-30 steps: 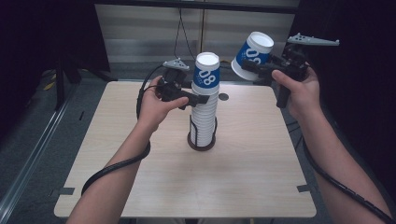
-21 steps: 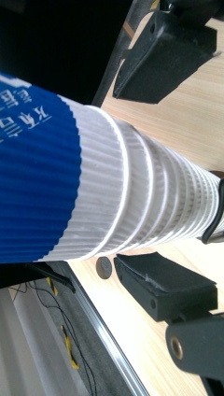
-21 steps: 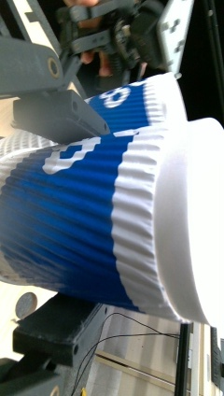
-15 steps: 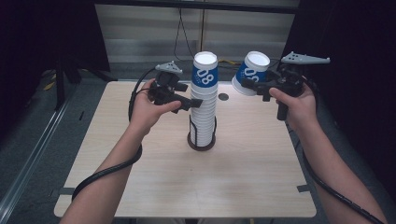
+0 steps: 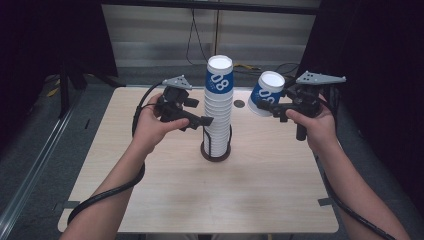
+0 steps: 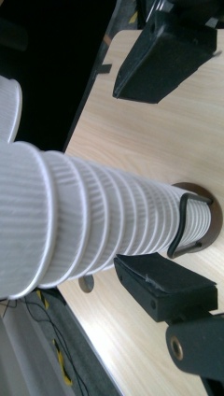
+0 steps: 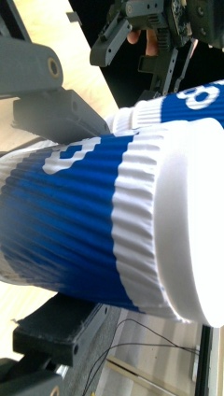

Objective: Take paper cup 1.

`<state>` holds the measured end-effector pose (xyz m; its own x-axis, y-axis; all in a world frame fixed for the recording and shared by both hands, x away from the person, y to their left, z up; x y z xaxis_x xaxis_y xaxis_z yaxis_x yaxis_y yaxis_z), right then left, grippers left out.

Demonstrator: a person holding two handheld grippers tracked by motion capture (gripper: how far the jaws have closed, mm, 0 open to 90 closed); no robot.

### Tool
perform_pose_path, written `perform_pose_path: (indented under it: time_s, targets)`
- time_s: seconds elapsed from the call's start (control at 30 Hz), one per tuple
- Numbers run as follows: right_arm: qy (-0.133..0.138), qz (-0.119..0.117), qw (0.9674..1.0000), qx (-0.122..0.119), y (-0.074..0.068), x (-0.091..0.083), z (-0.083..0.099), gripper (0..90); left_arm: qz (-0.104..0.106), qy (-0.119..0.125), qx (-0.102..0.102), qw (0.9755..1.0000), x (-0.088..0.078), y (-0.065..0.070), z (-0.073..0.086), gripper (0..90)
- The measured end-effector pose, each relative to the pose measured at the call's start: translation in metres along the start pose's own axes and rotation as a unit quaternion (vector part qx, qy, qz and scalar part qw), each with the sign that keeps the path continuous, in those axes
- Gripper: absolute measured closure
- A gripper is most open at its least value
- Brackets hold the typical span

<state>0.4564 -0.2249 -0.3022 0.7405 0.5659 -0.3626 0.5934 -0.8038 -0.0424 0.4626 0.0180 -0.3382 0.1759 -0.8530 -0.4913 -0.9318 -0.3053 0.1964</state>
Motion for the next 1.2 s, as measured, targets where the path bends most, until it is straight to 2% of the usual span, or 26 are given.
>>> perform_pose_path:
  time_s: [0.37, 0.7, 0.93, 1.03, 1.2]
  targets:
    - [-0.030, -0.011, 0.9990, -0.031, -0.010, -0.001, 0.028, 22.1, 0.015, -0.014, 0.013, 0.9997, 0.005, 0.013, 0.011, 16.0]
    - [-0.049, -0.033, 0.9974, -0.041, -0.018, 0.000, 0.050, 22.2, 0.026, -0.019, 0.025, 0.9992, 0.008, 0.024, 0.015, 16.0]
    - [-0.062, -0.053, 0.9952, -0.054, -0.029, 0.001, 0.065, 22.2, 0.033, -0.026, 0.031, 0.9987, 0.011, 0.029, 0.020, 16.0]
    - [-0.072, -0.065, 0.9935, -0.060, -0.037, 0.002, 0.073, 22.2, 0.044, -0.026, 0.033, 0.9982, 0.014, 0.035, 0.022, 15.9]
    - [-0.076, -0.076, 0.9920, -0.066, -0.044, 0.004, 0.080, 22.2, 0.049, -0.030, 0.039, 0.9976, 0.018, 0.040, 0.023, 15.9]
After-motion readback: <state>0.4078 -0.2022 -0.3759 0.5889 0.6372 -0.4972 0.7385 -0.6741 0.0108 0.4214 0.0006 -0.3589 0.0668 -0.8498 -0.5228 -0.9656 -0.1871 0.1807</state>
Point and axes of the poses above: each handheld gripper's, and its own axes: x roughly forward along the jaws, z roughly out of its underside, y roughly to its right, the point moved 7 cm from there along x, roughly forward along the jaws, and after that the axes turned 7 degrees about z, right-handed, at the moved point
